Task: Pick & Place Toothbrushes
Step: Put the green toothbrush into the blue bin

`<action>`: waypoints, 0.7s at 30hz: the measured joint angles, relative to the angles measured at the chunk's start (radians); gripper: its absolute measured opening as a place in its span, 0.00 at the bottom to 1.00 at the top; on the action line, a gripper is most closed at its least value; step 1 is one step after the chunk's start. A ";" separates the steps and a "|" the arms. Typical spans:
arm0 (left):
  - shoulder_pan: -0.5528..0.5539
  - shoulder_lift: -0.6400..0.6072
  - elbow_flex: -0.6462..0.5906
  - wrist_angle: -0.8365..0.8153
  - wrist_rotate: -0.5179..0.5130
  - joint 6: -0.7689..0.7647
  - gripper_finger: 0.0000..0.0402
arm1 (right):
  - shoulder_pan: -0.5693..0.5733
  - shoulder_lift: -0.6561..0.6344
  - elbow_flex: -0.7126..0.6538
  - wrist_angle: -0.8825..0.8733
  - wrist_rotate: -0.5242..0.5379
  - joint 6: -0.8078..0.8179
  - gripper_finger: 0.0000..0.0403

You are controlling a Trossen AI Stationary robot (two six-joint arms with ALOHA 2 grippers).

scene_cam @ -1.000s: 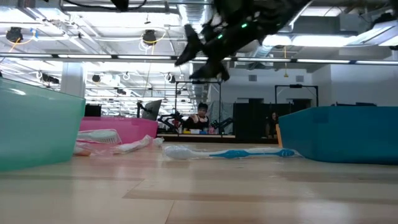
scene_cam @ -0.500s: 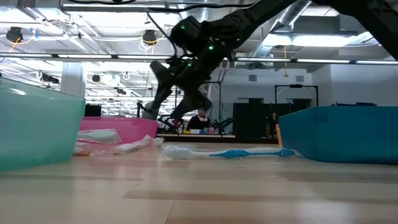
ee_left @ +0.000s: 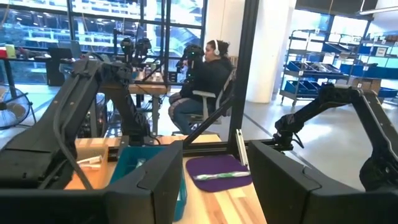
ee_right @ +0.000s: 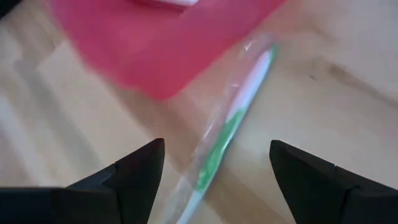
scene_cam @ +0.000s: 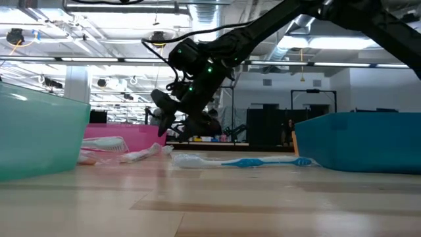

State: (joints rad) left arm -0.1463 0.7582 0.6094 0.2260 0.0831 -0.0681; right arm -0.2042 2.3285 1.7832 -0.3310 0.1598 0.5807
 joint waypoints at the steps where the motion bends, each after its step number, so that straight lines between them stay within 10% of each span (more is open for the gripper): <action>1: 0.000 0.000 0.000 -0.001 0.000 0.000 0.44 | -0.005 0.000 0.000 -0.004 0.002 0.006 0.71; 21: 0.000 0.000 0.000 0.002 0.001 0.000 0.44 | 0.010 0.001 0.000 0.035 0.075 0.003 0.71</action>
State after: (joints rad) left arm -0.1463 0.7582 0.6094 0.2282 0.0837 -0.0681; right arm -0.1938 2.3291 1.7832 -0.2956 0.2344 0.5839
